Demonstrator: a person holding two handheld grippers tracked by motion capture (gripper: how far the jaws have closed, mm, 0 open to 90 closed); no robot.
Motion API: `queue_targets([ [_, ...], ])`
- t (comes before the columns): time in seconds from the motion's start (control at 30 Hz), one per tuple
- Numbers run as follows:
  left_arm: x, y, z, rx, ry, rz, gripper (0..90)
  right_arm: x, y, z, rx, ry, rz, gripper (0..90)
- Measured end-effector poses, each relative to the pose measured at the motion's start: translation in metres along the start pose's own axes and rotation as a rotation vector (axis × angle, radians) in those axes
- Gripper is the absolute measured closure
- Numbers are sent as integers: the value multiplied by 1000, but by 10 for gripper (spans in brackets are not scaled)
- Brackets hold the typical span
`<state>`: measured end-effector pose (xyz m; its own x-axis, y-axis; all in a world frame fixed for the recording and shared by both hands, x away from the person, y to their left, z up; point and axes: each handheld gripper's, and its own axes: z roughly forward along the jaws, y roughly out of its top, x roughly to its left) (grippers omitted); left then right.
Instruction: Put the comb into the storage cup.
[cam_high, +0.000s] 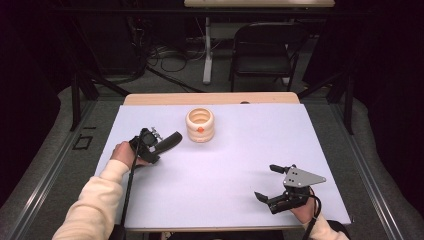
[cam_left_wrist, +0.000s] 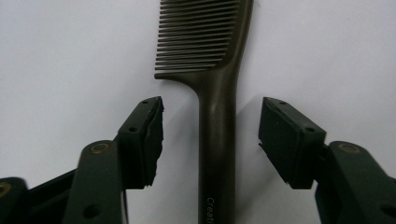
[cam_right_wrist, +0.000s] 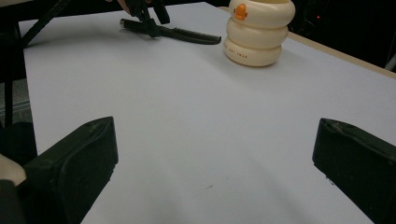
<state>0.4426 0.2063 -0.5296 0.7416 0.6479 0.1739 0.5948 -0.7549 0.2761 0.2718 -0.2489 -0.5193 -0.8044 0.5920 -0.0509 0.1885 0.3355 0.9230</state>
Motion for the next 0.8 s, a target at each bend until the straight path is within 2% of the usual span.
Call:
queue_targets([
  [0.2,4,5,1,14,-34,-12,513,0,0,0,5,3,-3,0],
  [0.37,10,9,2,32,-89,-14,608,0,0,0,7,4,-3,0],
  [0.43,12,10,3,56,-106,-16,624,1,0,1,10,5,-2,0],
  [0.67,21,13,5,85,-170,-38,654,1,0,1,15,5,-2,0],
  [0.8,23,13,5,82,-180,-56,703,1,0,1,15,8,-2,0],
])
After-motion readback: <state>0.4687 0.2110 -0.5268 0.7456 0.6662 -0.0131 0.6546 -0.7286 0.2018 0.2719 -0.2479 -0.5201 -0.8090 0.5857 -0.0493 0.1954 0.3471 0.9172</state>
